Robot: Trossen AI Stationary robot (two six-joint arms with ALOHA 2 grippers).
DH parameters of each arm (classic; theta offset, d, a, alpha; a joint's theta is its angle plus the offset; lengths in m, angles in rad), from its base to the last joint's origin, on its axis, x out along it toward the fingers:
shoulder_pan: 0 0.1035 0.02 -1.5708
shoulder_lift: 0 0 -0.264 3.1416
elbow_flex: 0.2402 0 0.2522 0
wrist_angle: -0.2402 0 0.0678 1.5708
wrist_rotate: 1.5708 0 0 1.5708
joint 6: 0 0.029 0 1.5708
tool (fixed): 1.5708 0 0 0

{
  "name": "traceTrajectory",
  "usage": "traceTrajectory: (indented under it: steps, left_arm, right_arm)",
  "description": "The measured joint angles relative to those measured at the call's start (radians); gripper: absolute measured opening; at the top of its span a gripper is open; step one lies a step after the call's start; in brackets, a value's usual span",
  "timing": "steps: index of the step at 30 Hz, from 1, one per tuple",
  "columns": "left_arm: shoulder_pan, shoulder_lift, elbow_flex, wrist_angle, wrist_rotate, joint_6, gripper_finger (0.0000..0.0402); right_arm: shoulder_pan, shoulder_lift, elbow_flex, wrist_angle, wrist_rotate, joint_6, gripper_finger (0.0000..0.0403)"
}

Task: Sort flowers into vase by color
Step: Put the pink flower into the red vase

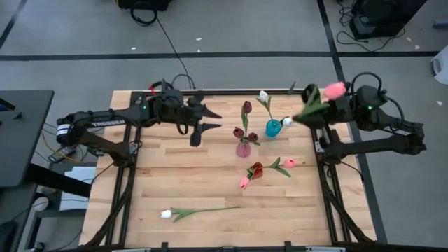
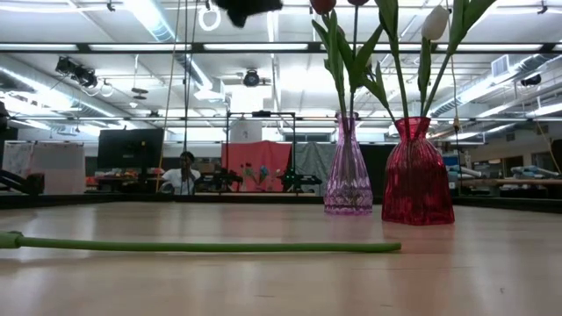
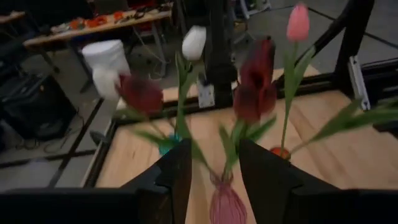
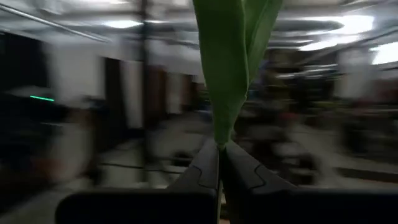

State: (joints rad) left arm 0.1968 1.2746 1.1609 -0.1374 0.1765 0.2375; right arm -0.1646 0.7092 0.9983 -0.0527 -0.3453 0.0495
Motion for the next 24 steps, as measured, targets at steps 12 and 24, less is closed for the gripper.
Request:
traceTrajectory:
  steps: [12,24]
  left_arm:
    - [0.0,-0.131,-0.43,0.296,-0.052,-0.179,0.0137]
    - [-0.001,-0.156,-0.689,0.583,-0.056,-0.339,0.0137]
  right_arm:
    - [0.21,0.039,-0.12,0.095,0.042,0.106,0.0017]
    - [0.272,0.139,-0.12,0.043,0.085,0.008,0.0016]
